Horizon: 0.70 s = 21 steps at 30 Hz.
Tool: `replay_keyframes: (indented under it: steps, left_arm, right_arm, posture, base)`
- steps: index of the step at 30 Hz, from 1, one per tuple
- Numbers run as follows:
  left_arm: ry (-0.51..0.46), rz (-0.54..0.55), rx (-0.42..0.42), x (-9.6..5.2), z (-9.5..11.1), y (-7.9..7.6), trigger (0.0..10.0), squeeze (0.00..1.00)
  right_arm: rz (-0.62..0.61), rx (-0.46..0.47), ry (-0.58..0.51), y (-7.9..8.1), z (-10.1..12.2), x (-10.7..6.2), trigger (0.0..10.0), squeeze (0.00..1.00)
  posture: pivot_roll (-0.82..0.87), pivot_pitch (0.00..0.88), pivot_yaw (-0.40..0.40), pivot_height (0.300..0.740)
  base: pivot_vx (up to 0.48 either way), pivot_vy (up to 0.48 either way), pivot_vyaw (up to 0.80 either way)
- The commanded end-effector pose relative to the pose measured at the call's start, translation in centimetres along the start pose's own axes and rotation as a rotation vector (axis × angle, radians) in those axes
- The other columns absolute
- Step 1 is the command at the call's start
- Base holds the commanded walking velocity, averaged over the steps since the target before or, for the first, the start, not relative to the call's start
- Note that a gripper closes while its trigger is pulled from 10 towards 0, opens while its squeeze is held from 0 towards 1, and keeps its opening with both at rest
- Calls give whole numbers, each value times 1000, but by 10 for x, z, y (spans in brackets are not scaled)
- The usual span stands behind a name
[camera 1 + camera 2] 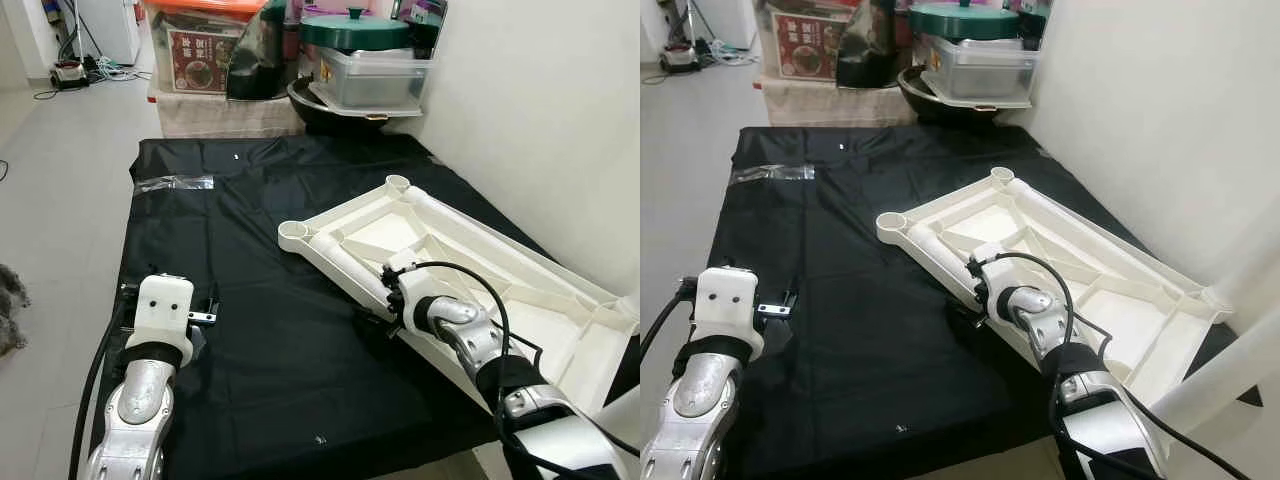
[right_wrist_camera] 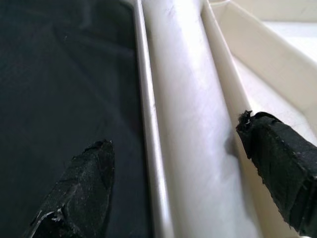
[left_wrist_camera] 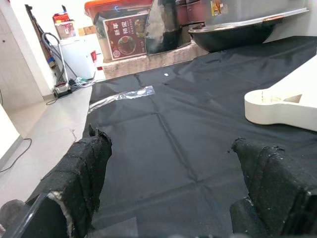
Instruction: Building children table
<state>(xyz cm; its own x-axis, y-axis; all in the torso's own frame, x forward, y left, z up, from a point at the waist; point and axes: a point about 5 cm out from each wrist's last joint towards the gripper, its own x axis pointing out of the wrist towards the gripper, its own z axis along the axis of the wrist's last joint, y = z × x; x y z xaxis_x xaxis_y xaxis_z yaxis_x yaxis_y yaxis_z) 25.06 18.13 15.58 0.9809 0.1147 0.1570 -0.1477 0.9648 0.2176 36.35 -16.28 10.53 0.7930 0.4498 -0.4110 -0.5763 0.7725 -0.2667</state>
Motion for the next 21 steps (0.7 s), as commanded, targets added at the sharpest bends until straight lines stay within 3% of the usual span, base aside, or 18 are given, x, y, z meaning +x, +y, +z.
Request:
replay_keyframes:
  steps: [1,4,8,14,17,21]
  left_arm:
    - [3,-3,-5,0,-2,-3,10000,0]
    - [3,-7,-3,0,-2,-4,10000,0]
    - [3,-10,-1,0,-2,-4,10000,0]
    - [4,-14,-2,0,-2,-6,10000,0]
    - [4,-14,-3,0,-2,-5,10000,0]
    - [5,-15,-1,1,-2,-6,10000,0]
  right_arm:
    - [-24,-8,-30,-3,5,0,10000,0]
    - [-77,-19,-127,-4,18,1,10000,0]
    - [-79,0,-161,-3,21,1,10000,0]
    - [-10,12,-52,7,0,4,10000,0]
    - [3,51,-40,10,-4,5,10000,0]
    - [21,28,-42,13,-5,5,10000,0]
  posture:
    - [113,0,-135,740]
    - [112,0,-132,740]
    - [111,0,-131,740]
    - [114,0,-135,740]
    - [115,0,-134,740]
    - [115,0,-133,740]
  base:
    - [0,0,0]
    - [0,0,0]
    - [0,0,0]
    - [0,0,0]
    - [0,0,0]
    - [0,0,0]
